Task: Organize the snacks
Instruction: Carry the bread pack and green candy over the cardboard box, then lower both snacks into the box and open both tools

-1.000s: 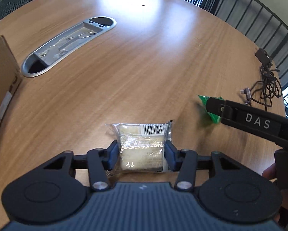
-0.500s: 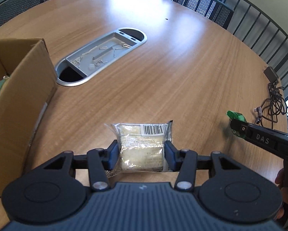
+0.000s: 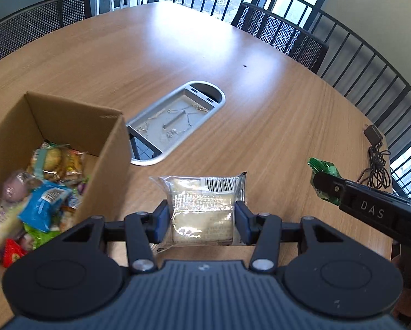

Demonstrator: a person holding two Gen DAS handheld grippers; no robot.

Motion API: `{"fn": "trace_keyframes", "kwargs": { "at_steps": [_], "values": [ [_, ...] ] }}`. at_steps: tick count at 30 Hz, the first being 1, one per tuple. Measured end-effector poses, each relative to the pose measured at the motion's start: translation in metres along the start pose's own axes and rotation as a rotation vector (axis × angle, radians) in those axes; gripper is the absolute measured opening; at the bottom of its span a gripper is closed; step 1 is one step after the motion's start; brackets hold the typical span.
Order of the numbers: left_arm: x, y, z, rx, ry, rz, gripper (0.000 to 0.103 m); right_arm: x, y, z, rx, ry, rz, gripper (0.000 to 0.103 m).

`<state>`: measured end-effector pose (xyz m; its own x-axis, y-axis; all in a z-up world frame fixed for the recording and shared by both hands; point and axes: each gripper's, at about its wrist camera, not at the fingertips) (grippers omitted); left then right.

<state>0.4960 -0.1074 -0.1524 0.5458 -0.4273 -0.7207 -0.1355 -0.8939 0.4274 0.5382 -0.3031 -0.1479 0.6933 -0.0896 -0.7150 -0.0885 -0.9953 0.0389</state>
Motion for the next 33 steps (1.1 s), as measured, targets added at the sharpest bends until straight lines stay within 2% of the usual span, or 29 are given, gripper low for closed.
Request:
{"fn": "trace_keyframes", "kwargs": {
  "at_steps": [6,16,23,28,33],
  "values": [
    [-0.033,-0.018,-0.014,0.002,0.038,0.013,0.049,-0.02,-0.042,-0.011,-0.018,0.027,-0.033,0.03],
    [-0.074,-0.068,-0.036,-0.025,0.085,-0.009,0.049,-0.048,-0.106,-0.021,-0.045,0.057,-0.075,0.03],
    [-0.088,-0.106,-0.045,-0.059,0.086,-0.013,0.049,-0.057,-0.141,-0.022,-0.052,0.06,-0.084,0.03],
    [-0.093,-0.125,-0.053,-0.065,0.08,0.01,0.05,-0.061,-0.163,-0.022,-0.053,0.06,-0.088,0.03],
    [-0.106,-0.141,-0.06,-0.065,0.107,0.006,0.059,-0.06,-0.183,-0.023,-0.06,0.058,-0.091,0.03]
  ]
}}
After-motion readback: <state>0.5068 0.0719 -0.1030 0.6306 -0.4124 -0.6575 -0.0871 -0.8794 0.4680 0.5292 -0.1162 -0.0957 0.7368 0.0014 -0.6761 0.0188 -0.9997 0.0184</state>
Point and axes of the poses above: each gripper's, at about its wrist camera, not at the fingertips, and x roughly the way its jaws point, y to its right, z to its underside, and after that the axes turned 15 degrees about z, right-handed
